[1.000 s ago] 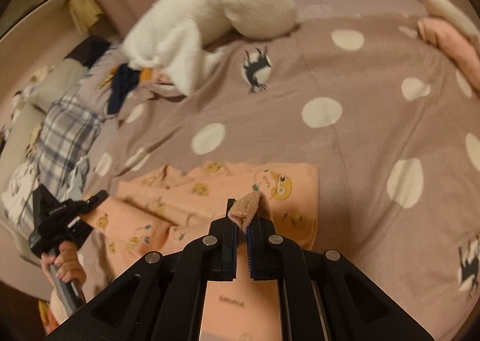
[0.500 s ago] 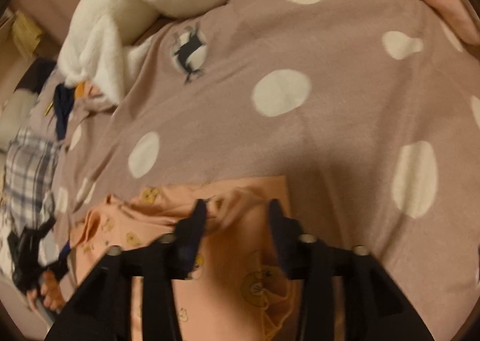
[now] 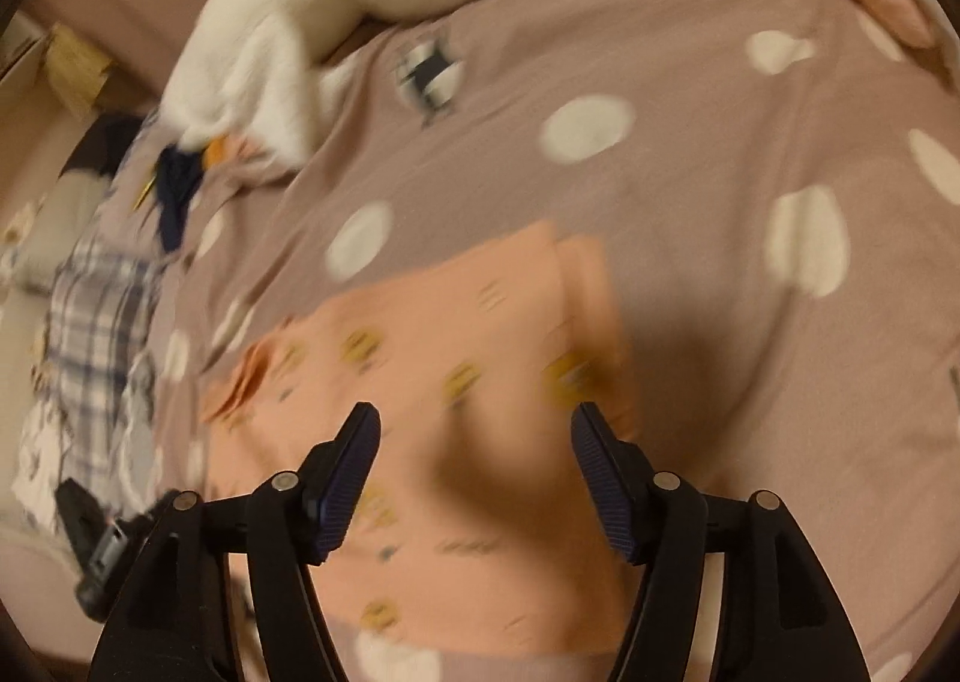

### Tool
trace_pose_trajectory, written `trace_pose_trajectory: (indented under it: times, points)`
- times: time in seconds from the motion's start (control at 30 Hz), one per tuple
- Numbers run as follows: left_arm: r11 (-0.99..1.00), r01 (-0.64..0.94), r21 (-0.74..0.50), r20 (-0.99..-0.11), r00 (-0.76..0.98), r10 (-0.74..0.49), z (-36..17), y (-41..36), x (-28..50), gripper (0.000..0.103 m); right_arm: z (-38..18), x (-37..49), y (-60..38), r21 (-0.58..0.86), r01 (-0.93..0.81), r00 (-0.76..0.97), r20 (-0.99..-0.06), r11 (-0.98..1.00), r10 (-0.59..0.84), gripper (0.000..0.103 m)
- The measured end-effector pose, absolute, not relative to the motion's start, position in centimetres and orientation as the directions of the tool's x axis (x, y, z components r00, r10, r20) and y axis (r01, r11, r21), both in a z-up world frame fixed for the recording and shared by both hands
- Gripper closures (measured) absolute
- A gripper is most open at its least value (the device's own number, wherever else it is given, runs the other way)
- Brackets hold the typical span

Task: Fold small clothes
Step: 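Open both tools to release the folded hem and move them away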

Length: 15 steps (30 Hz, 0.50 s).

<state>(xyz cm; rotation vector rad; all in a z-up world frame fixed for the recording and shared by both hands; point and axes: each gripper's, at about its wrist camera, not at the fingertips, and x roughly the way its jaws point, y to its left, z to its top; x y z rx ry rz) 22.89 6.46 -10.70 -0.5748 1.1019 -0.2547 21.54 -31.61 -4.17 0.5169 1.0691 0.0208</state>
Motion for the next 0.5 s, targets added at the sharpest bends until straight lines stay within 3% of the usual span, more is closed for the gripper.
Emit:
trace_pose_trajectory:
  times: [0.2, 0.37, 0.5]
  points:
    - [0.921, 0.105, -0.374, -0.766, 0.524, -0.371, -11.2, 3.5, 15.7, 0.001, -4.9, 23.6, -23.2, 0.423, 0.143, 0.483, -0.819, 0.895, 0.31, 0.036]
    - [0.895, 0.151, -0.42, -0.698, 0.577, -0.425, -12.4, 3.0, 12.1, 0.001, -5.9, 25.4, -16.0, 0.441, 0.059, 0.445, -0.815, 0.896, 0.372, 0.036]
    - [0.907, 0.256, -0.334, -0.724, 0.547, -0.421, -12.6, 1.7, 11.2, 0.001, -6.6, 26.8, -12.1, 0.361, 0.035, 0.433, -0.846, 0.932, 0.312, 0.034]
